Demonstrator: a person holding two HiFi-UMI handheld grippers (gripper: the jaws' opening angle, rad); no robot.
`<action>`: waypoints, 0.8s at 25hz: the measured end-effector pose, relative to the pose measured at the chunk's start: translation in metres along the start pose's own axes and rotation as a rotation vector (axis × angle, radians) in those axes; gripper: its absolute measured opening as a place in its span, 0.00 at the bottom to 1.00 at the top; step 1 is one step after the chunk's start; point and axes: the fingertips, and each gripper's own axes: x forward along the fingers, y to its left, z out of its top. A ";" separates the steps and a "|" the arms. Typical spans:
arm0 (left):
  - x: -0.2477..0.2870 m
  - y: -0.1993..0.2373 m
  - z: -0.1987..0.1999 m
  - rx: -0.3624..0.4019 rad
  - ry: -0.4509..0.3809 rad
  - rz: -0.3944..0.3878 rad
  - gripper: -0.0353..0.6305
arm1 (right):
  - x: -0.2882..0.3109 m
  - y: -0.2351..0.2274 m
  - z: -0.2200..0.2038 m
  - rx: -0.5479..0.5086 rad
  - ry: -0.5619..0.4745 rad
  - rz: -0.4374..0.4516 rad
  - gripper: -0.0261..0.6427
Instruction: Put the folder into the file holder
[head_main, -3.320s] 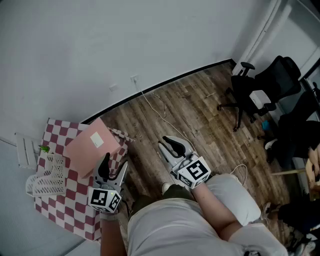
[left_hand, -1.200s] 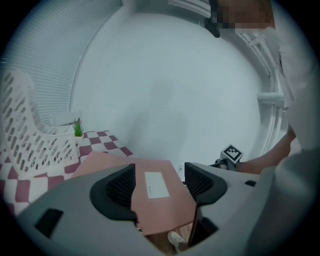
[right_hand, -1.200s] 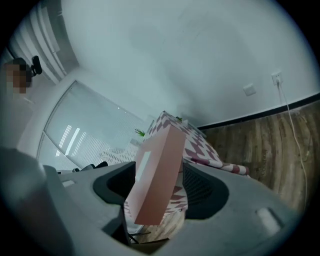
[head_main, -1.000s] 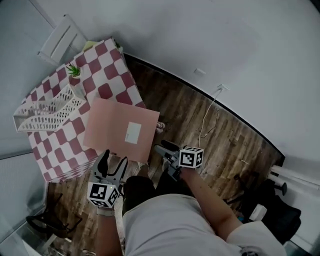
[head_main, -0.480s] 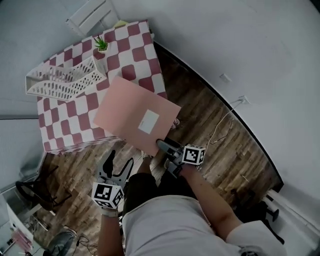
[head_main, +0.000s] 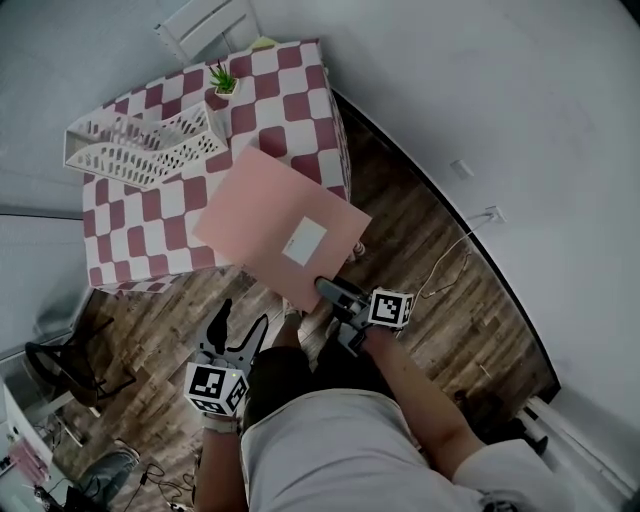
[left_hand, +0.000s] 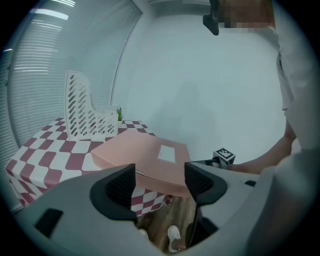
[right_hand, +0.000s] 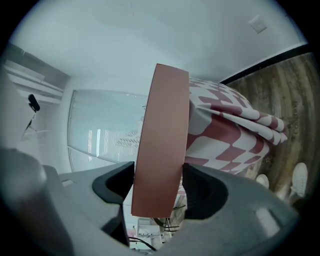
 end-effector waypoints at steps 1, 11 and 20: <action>0.001 0.000 0.002 0.000 -0.003 -0.001 0.51 | 0.000 0.002 0.002 -0.001 -0.002 -0.001 0.48; 0.014 -0.015 0.034 0.034 -0.059 -0.063 0.51 | -0.018 0.050 0.053 -0.062 -0.099 -0.020 0.47; 0.032 -0.031 0.060 0.134 -0.068 -0.158 0.51 | -0.014 0.112 0.100 -0.207 -0.085 -0.093 0.47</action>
